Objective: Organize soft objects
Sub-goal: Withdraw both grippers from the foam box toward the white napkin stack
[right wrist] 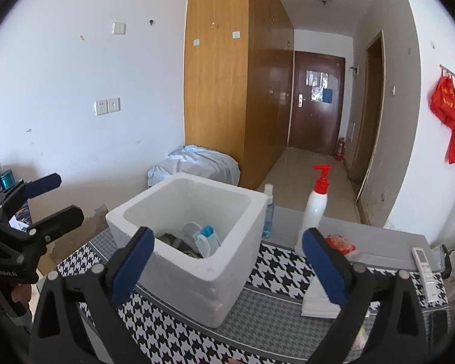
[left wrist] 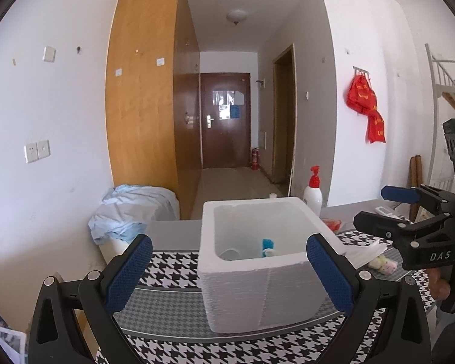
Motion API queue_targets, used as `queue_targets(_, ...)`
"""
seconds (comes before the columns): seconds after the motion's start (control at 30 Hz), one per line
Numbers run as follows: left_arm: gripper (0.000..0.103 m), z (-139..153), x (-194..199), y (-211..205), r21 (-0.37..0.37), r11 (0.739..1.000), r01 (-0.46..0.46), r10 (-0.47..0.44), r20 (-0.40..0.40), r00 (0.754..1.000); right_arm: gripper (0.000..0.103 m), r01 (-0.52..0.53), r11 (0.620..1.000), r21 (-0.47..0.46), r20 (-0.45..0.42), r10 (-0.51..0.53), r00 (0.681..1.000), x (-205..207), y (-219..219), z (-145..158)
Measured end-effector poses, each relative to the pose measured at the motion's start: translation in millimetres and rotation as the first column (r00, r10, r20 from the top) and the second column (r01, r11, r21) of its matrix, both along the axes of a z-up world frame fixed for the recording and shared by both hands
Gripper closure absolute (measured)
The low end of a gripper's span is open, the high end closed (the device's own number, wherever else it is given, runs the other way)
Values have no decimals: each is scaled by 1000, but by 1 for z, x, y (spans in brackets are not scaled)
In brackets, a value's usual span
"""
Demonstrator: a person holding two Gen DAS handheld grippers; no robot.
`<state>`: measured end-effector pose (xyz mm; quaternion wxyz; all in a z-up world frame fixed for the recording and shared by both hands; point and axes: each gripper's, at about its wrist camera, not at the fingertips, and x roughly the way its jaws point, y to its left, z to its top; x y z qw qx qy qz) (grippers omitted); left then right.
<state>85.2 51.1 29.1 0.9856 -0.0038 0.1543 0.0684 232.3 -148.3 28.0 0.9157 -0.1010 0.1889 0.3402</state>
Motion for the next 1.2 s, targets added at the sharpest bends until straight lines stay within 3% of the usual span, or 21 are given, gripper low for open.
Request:
queue_targets(0.87, 1, 3, 0, -47, 17, 993, 116, -116, 24, 993, 3, 51, 995, 88, 42, -55, 998, -26, -59, 5)
queue_targets(1.2, 1, 1, 1, -67, 18, 983, 181, -181, 27, 983, 3, 171, 981, 89, 56, -177, 983, -27, -82, -2)
